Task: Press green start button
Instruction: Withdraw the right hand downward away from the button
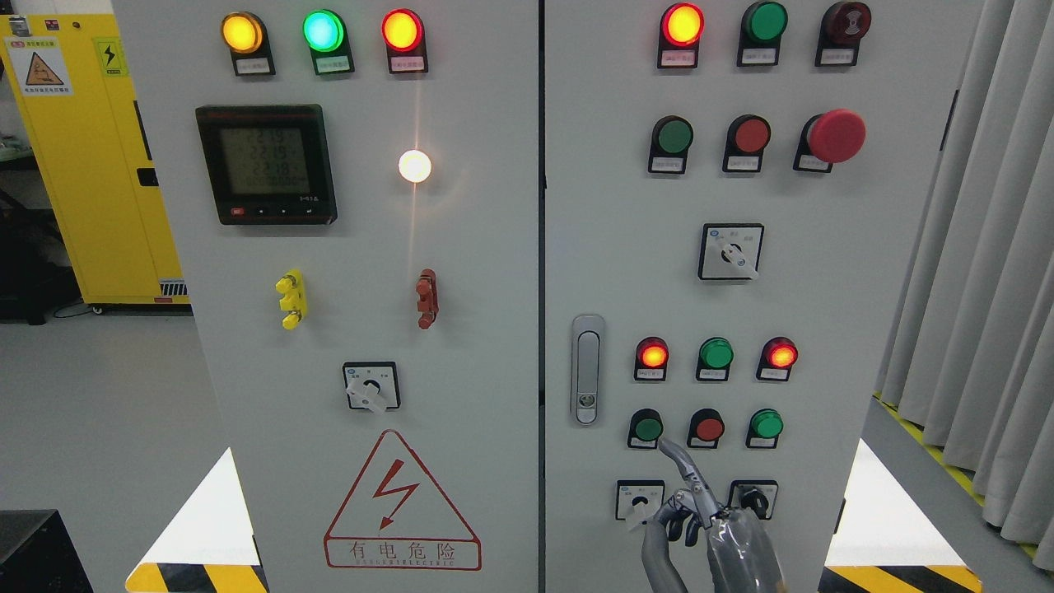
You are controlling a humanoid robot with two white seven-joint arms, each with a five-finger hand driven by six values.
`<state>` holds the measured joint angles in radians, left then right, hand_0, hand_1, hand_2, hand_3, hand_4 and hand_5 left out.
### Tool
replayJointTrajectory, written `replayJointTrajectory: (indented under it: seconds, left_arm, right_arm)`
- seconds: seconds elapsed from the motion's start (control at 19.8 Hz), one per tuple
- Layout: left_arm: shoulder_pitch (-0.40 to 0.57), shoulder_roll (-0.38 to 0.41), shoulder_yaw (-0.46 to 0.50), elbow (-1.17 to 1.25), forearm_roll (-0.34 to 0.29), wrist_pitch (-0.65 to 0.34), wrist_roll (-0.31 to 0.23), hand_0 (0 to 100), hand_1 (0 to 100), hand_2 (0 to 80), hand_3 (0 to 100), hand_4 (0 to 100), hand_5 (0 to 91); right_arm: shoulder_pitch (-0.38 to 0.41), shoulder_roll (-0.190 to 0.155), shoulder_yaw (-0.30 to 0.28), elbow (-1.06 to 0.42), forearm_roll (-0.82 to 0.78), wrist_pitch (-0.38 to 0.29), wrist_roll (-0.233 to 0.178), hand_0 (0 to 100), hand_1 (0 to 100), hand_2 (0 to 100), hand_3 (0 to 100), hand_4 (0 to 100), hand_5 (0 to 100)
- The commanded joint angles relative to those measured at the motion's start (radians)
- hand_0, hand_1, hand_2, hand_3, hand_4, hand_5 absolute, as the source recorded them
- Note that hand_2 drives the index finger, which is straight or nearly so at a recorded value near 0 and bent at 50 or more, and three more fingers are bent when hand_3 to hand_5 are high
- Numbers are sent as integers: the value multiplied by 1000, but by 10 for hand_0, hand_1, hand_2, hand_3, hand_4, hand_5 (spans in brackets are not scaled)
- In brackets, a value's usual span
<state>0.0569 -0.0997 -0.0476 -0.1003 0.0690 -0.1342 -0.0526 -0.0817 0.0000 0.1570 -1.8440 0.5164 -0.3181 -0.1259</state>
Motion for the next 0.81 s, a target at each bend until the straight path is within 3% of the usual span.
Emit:
replayJointTrajectory:
  seconds: [0.0, 0.25, 0.76]
  left_arm:
    - [0, 0, 0, 1, 0, 1, 0, 120, 556, 0, 0, 0, 0]
    - [0, 0, 0, 1, 0, 1, 0, 120, 556, 0, 0, 0, 0]
    - [0, 0, 0, -1, 0, 1, 0, 120, 556, 0, 0, 0, 0]
  right_arm:
    - [51, -17, 52, -84, -294, 1, 26, 824, 763, 0, 240, 293, 250]
    - [60, -17, 53, -87, -297, -1, 28, 729, 679, 0, 195, 247, 197]
    - [68, -18, 59, -87, -309, -1, 28, 641, 671, 0, 186, 241, 189]
